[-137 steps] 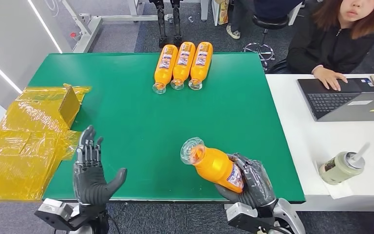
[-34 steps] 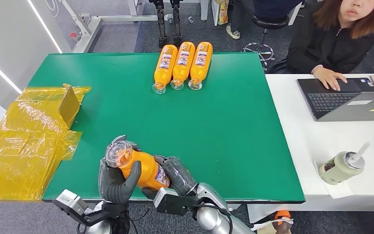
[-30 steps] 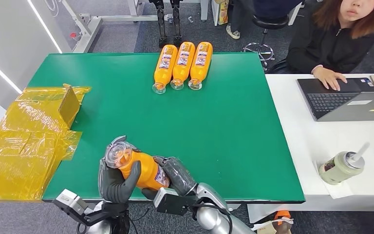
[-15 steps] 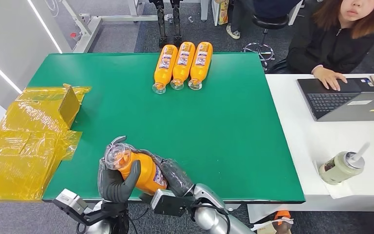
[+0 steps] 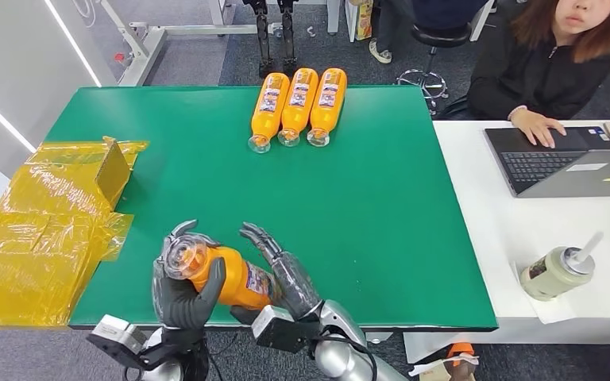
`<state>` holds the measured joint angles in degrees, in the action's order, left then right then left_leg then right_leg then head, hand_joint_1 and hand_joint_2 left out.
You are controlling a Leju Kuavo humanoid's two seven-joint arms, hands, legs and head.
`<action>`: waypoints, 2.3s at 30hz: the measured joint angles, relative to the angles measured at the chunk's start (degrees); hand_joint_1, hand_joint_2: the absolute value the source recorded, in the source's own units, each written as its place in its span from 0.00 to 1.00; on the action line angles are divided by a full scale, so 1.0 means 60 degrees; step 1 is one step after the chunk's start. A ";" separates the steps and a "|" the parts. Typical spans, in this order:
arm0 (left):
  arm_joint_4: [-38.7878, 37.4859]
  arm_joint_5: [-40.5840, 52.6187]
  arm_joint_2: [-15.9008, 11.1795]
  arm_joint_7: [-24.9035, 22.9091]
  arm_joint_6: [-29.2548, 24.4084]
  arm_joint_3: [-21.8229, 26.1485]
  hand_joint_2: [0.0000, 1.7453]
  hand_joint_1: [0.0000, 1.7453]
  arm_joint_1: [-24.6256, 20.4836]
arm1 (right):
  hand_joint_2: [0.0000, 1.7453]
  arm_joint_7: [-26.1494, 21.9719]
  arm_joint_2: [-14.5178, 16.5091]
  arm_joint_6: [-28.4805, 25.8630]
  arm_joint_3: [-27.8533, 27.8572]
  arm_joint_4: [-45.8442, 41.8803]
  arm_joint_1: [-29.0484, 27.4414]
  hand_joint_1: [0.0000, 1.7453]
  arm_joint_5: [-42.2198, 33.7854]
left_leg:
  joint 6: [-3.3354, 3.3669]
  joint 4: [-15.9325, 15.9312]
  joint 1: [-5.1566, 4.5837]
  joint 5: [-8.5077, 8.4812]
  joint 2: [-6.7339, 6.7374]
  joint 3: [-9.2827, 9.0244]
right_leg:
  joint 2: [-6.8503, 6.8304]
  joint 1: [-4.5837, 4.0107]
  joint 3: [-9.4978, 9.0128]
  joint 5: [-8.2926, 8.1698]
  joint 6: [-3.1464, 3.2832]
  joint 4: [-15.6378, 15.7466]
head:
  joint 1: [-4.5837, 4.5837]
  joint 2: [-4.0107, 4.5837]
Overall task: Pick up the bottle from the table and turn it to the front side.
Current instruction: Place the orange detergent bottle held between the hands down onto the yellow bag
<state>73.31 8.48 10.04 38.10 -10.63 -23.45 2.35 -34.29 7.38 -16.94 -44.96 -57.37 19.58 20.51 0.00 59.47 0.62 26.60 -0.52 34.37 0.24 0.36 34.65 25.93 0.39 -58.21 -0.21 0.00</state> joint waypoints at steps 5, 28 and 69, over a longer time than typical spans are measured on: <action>0.0695 0.1034 -0.0303 0.0114 -0.0991 0.0854 1.00 1.00 -0.0280 | 1.00 -0.0306 -0.0004 -0.0786 0.0161 -0.0579 -0.0277 0.00 -0.0470 | -0.0003 -0.0002 0.0003 -0.0002 0.0001 -0.0005 | 0.0001 -0.0001 0.0000 0.0000 0.0001 -0.0005 | 0.0002 0.0000; -0.1888 0.9074 -0.2259 -0.1576 -0.4840 0.2199 1.00 1.00 -0.2180 | 1.00 -0.0111 -0.0451 -0.0837 0.0180 -0.2333 -0.1108 0.00 -0.0419 | -0.0015 -0.0005 0.0002 -0.0012 0.0011 -0.0010 | 0.0011 -0.0001 0.0001 -0.0006 0.0011 -0.0008 | 0.0000 0.0000; -0.7955 1.2799 -0.2653 -0.3053 -0.4869 0.2095 1.00 0.00 -0.4617 | 1.00 -0.0353 -0.1344 -0.1861 0.0179 -0.2609 -0.1696 0.00 -0.0992 | -0.0018 -0.0005 0.0002 -0.0010 0.0048 -0.0008 | 0.0047 -0.0001 0.0018 -0.0012 0.0018 -0.0010 | -0.0001 0.0000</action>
<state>25.58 85.27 -5.87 19.79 -39.85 -10.88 -25.35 -36.41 -0.69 -28.11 -43.89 -73.03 9.40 14.56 -0.11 59.44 0.63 26.54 -0.23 34.33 0.52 0.35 34.76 25.86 0.50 -58.27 -0.22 0.00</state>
